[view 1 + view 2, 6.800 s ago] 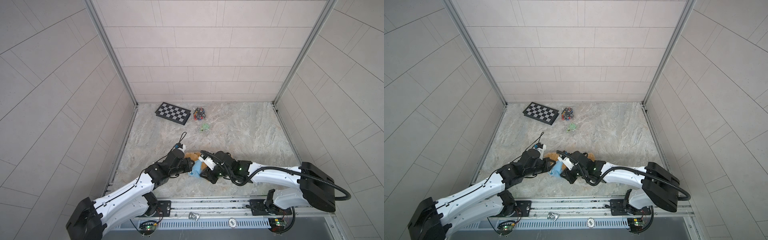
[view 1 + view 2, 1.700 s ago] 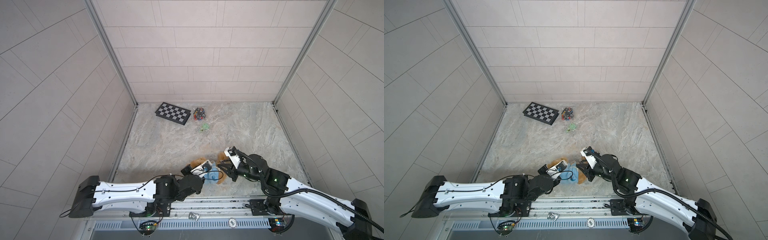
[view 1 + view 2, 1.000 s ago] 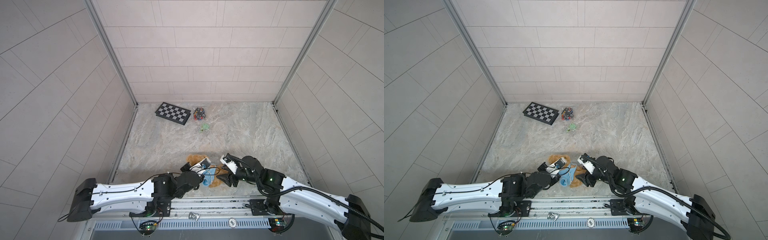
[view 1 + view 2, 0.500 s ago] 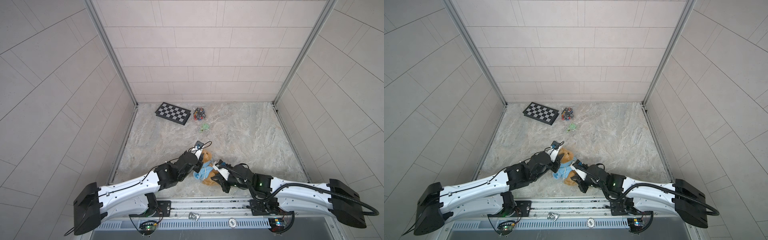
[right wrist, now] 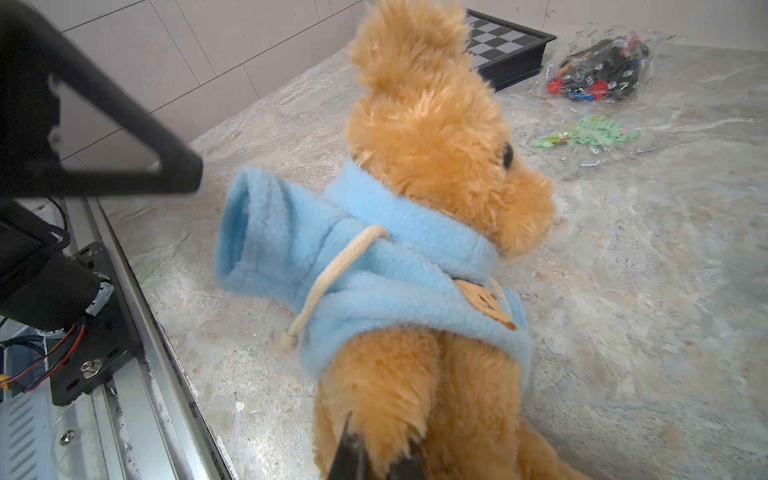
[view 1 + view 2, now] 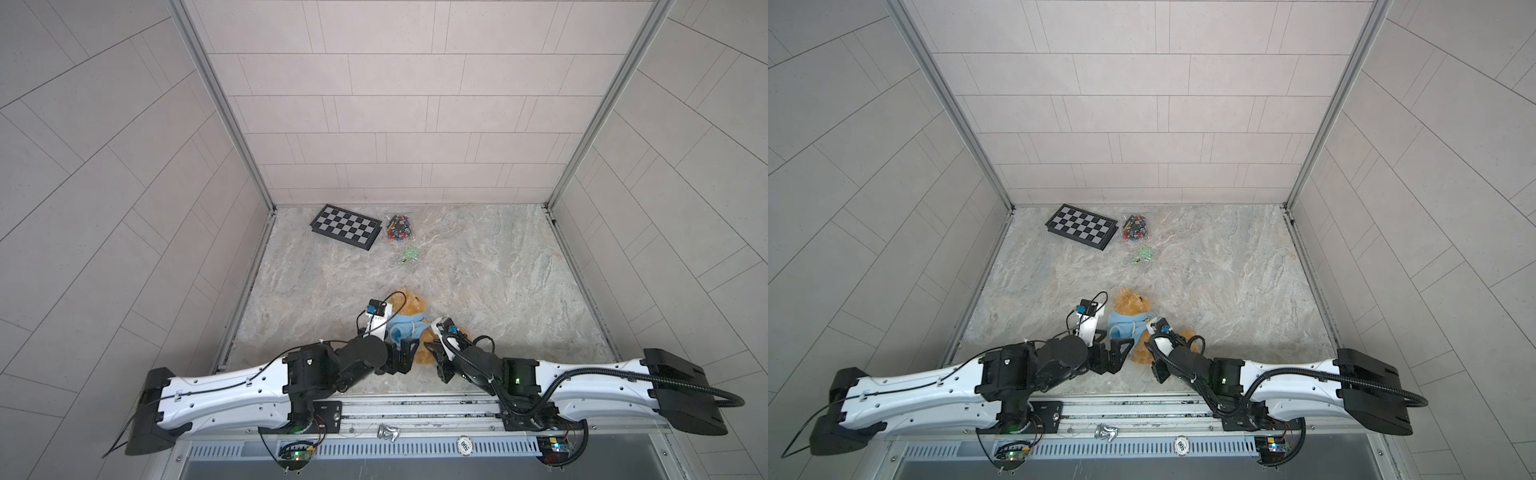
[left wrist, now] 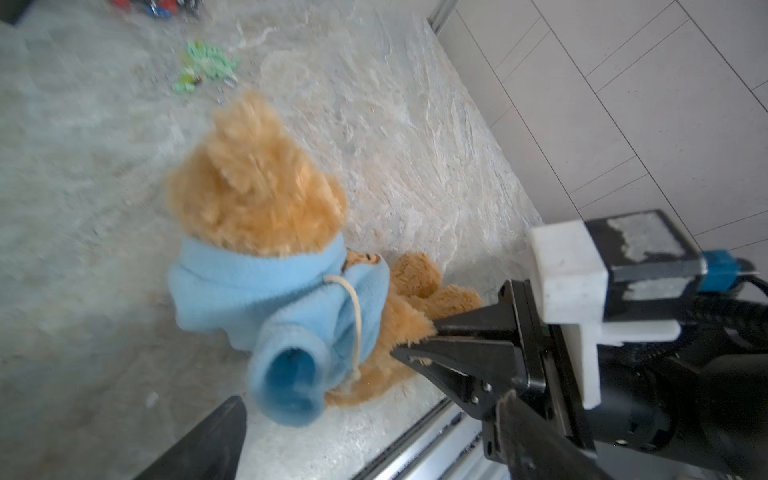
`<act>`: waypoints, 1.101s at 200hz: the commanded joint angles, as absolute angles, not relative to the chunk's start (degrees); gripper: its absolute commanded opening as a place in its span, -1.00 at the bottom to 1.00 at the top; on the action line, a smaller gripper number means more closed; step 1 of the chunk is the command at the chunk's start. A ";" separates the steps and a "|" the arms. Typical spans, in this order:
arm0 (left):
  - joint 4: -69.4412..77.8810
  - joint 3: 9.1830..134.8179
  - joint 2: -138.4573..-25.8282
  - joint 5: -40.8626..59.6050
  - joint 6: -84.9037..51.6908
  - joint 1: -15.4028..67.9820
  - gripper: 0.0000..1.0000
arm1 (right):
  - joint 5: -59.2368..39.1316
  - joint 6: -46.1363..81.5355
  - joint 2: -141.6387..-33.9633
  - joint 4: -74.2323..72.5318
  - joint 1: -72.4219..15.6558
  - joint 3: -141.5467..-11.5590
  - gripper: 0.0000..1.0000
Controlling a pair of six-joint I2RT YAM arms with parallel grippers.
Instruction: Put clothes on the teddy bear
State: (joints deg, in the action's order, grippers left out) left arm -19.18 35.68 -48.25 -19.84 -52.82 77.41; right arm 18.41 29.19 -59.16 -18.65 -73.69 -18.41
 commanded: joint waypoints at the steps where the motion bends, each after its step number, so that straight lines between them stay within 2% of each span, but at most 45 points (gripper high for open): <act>1: -17.27 33.84 -51.71 -21.96 -63.46 79.06 0.87 | 22.49 31.42 -59.90 -22.58 -74.90 -19.00 -1.00; 66: -3.22 29.21 -57.76 -19.32 -67.92 72.49 0.59 | 22.59 27.22 -63.92 -31.48 -79.45 -18.40 -1.00; 94: 0.18 29.38 -61.54 -17.61 -67.25 71.05 0.36 | 19.74 25.80 -68.05 -33.78 -79.60 -20.22 -1.00; 110: 0.61 28.97 -62.46 -17.17 -66.29 69.80 0.10 | 17.85 24.34 -69.41 -36.65 -79.63 -20.18 -0.96; 132: 2.59 27.33 -62.62 -15.33 -62.32 67.76 -0.50 | 15.47 20.84 -69.16 -39.25 -79.76 -19.91 -0.81; 158: 4.46 26.02 -61.42 -15.63 -53.01 66.04 -0.93 | 12.72 17.54 -63.89 -36.91 -79.70 -19.60 -0.50; 170: 5.56 25.52 -60.62 -15.30 -48.43 65.53 -1.00 | 11.80 16.48 -59.26 -32.52 -79.25 -19.69 -0.30; 195: 4.99 26.65 -59.21 -13.11 -39.01 64.95 -1.00 | 11.00 15.73 -46.27 -15.82 -76.02 -21.95 0.08; 220: 2.64 28.83 -58.04 -10.30 -29.93 64.95 -1.00 | 6.73 13.60 -37.68 2.11 -67.03 -28.04 0.29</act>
